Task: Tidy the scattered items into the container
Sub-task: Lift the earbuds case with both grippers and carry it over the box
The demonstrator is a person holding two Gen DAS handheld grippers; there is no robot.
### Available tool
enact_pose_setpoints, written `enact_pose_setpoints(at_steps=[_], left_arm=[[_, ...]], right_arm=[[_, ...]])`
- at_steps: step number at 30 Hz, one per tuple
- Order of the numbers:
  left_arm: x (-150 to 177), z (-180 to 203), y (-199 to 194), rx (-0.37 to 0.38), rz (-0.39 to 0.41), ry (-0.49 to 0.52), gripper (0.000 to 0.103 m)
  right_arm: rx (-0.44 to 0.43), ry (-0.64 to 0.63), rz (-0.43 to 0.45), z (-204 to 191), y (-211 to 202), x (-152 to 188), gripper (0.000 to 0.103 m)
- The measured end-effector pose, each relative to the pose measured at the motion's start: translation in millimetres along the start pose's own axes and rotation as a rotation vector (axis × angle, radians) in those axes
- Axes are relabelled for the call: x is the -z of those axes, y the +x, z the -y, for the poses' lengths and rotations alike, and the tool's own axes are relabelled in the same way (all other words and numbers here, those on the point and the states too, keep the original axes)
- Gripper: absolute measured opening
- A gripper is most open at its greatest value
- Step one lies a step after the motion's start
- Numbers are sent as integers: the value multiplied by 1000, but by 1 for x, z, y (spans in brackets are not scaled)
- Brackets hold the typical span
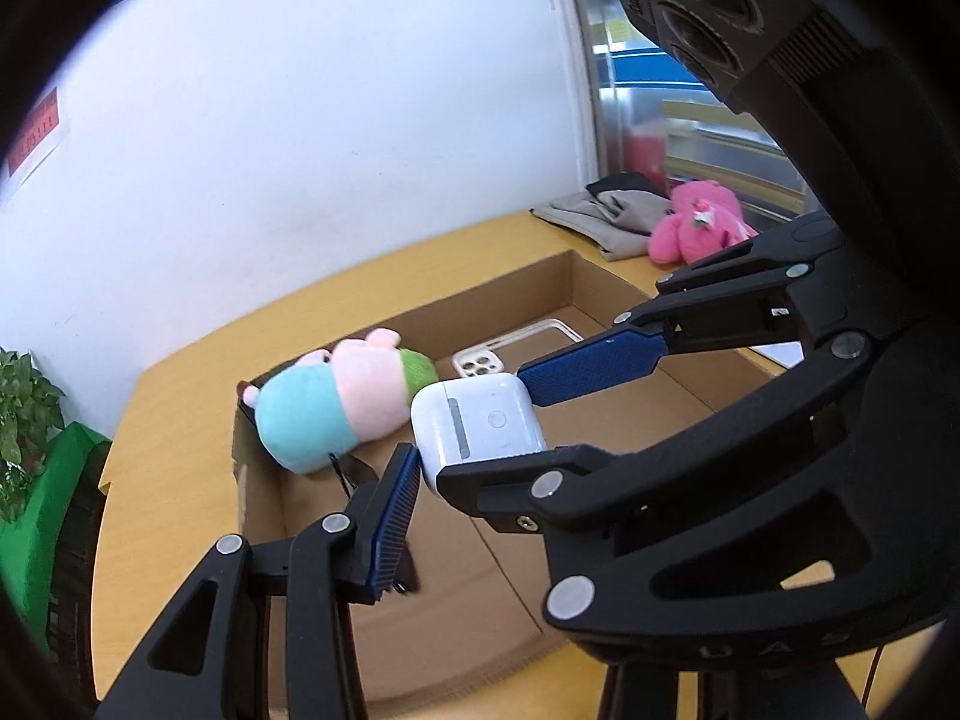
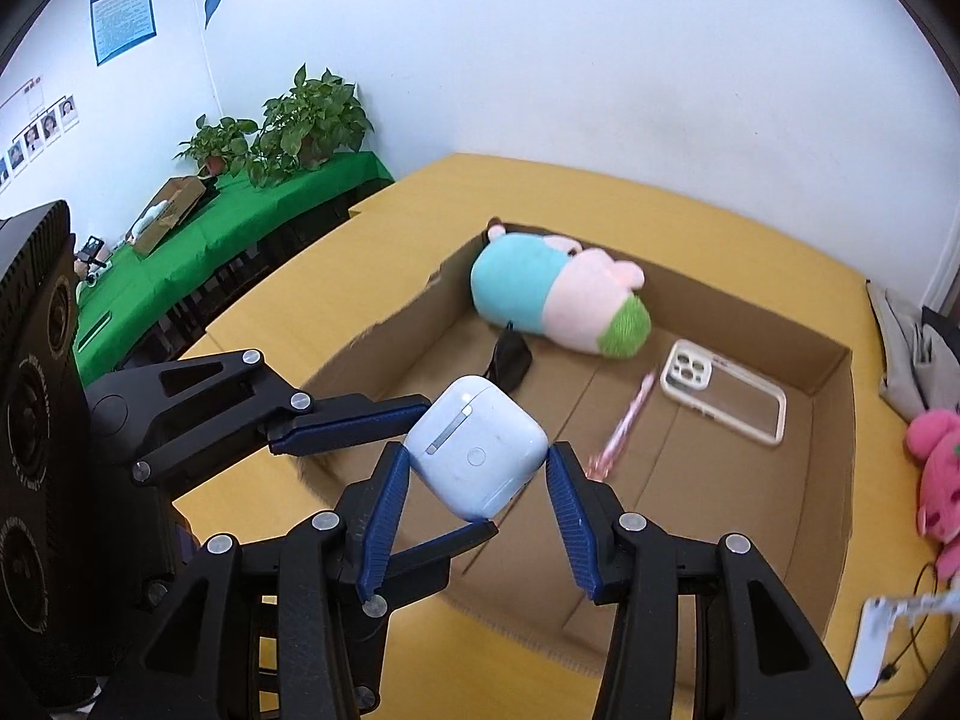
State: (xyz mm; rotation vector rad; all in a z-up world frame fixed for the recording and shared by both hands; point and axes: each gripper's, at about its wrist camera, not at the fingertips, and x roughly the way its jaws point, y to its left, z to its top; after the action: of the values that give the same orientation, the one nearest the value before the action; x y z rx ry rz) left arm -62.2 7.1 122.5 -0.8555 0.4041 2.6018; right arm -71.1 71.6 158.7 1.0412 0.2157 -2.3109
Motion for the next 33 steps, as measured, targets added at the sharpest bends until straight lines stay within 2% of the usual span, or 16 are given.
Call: enact_pose_setpoints(at_steps=[6, 10, 19, 26, 28, 30, 33], left_arm=[[-22, -30, 40, -21, -59, -32, 43], [-25, -44, 75, 2, -133, -74, 42], [-3, -57, 144, 38, -320, -144, 42], [15, -63, 179, 73, -449, -192, 42], [19, -68, 187, 77, -491, -223, 42], [26, -73, 196, 82, -547, -258, 42], [31, -75, 202, 88, -582, -280, 42]], right_arm=[[-68, 48, -47, 32, 40, -42, 51], [-58, 47, -95, 45, 74, -53, 51], [-139, 135, -223, 82, 149, -42, 51], [-201, 183, -321, 99, 194, -30, 51], [-220, 191, -337, 101, 203, -29, 48], [-220, 198, -345, 103, 210, -29, 33], [-231, 213, -360, 106, 221, -26, 30]])
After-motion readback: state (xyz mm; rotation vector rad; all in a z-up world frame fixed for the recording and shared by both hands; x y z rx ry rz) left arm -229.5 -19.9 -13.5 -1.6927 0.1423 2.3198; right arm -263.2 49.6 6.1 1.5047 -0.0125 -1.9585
